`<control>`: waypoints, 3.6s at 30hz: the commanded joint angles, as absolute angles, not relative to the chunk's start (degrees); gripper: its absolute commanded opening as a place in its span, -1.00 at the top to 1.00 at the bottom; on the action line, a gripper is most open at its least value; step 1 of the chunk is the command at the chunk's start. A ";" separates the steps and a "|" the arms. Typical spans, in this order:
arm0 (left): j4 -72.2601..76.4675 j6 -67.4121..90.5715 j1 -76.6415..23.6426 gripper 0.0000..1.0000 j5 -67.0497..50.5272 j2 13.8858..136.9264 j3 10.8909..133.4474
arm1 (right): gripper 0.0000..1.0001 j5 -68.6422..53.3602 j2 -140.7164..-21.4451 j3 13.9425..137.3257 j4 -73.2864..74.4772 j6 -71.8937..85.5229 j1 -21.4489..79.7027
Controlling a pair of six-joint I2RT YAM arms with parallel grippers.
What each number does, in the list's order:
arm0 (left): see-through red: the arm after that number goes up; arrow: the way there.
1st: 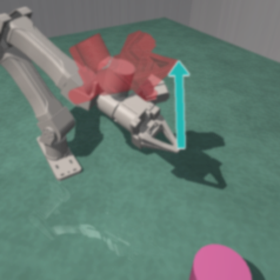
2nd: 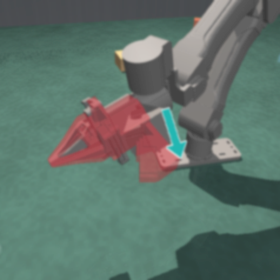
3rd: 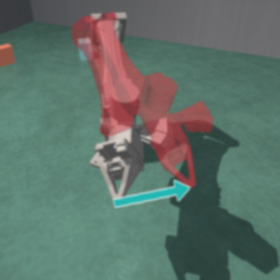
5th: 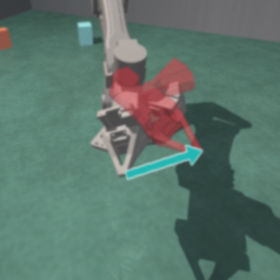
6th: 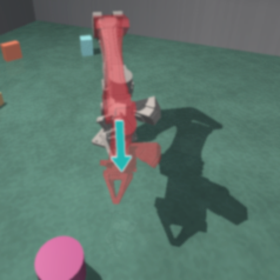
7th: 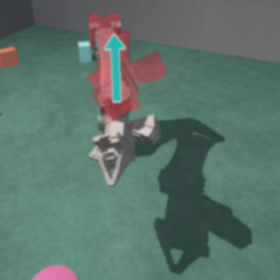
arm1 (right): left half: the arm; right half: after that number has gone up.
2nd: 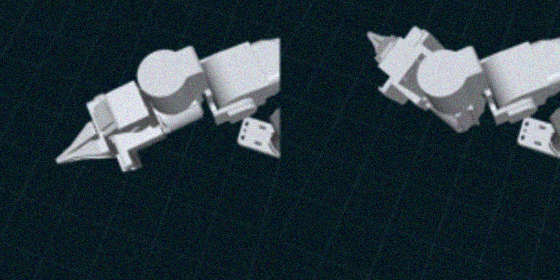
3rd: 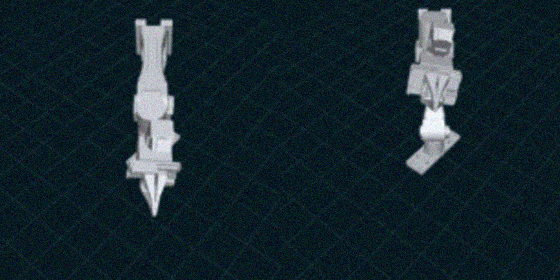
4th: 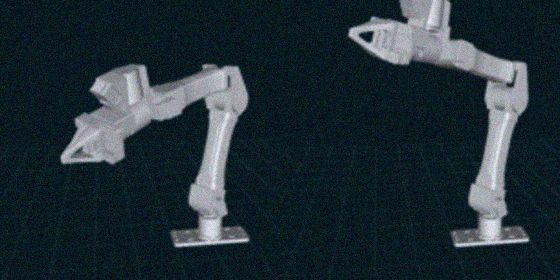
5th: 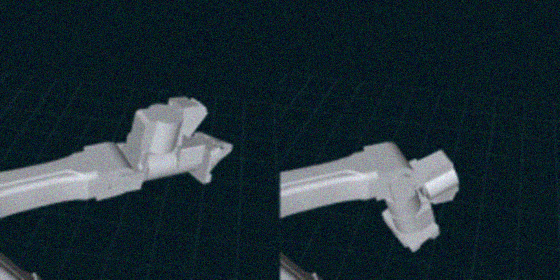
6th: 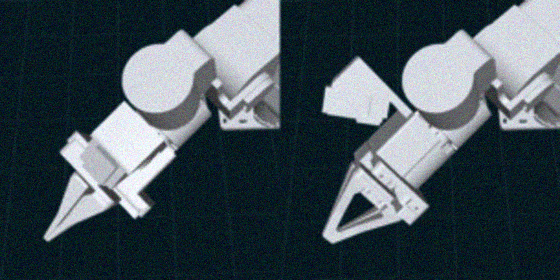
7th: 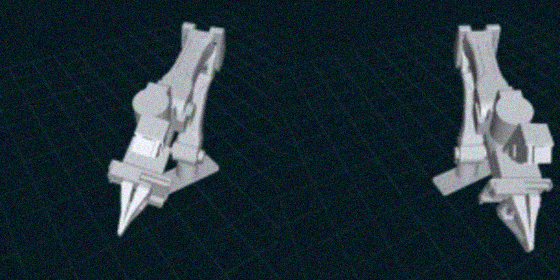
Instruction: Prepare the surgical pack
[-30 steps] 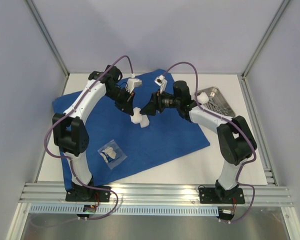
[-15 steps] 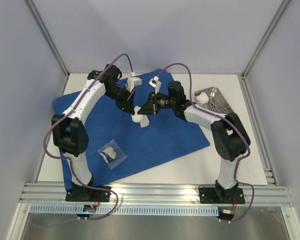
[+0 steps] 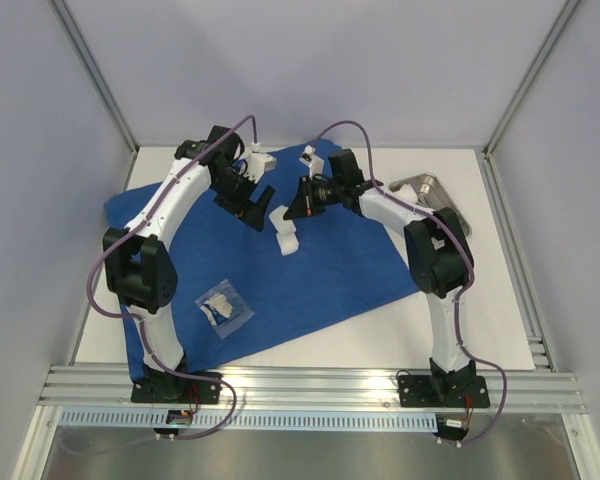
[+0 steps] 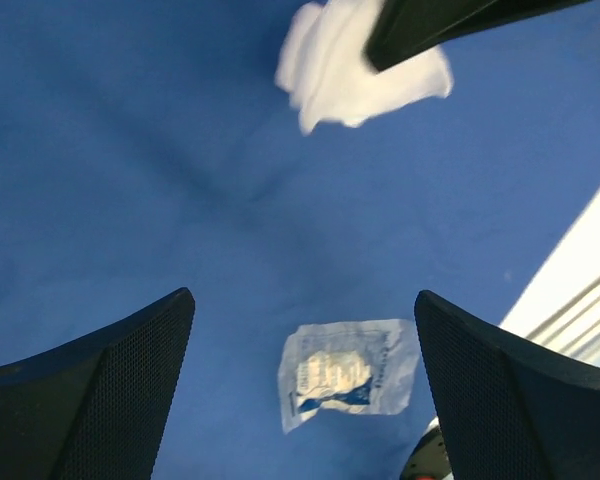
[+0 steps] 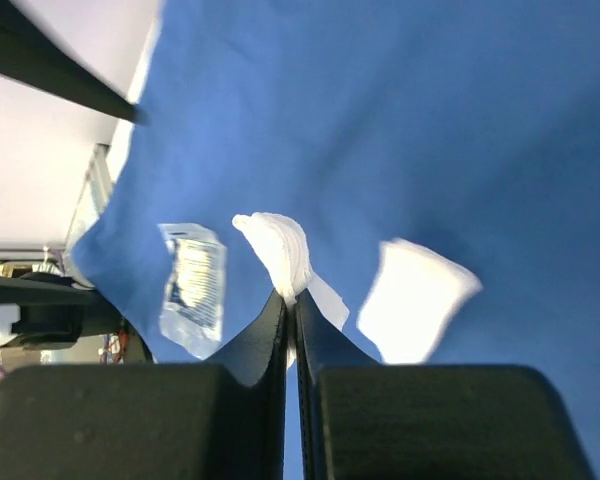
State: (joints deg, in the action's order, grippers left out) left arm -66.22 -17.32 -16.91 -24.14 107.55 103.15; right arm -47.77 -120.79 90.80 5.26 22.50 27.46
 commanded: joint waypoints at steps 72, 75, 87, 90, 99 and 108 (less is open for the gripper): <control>-66.80 -13.45 -17.14 -1.00 -10.90 108.46 102.66 | 0.17 -38.49 -137.10 102.74 26.01 26.46 27.68; -66.80 -13.45 -17.14 -1.00 -11.68 108.46 102.48 | 0.20 -38.24 -138.25 104.85 27.15 25.84 28.73; -66.80 -13.62 -17.14 -1.00 -11.78 108.28 102.48 | 0.72 -41.12 -138.96 106.87 27.42 27.33 29.00; -66.71 -13.80 -17.14 -1.00 -11.69 107.93 102.22 | 0.99 -43.14 -137.12 107.05 26.90 28.30 28.65; -66.53 -13.97 -17.14 -1.00 -10.37 106.70 101.87 | 0.99 -40.80 -117.70 92.83 0.64 48.14 14.81; -66.53 -14.41 -17.05 -1.00 -9.32 106.52 101.42 | 0.99 -25.25 -108.28 72.25 -20.20 63.79 -8.85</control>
State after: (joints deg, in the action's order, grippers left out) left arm -66.46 -14.26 -16.88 -9.85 108.75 101.51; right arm -32.77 -108.38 77.25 -11.68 55.09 -6.15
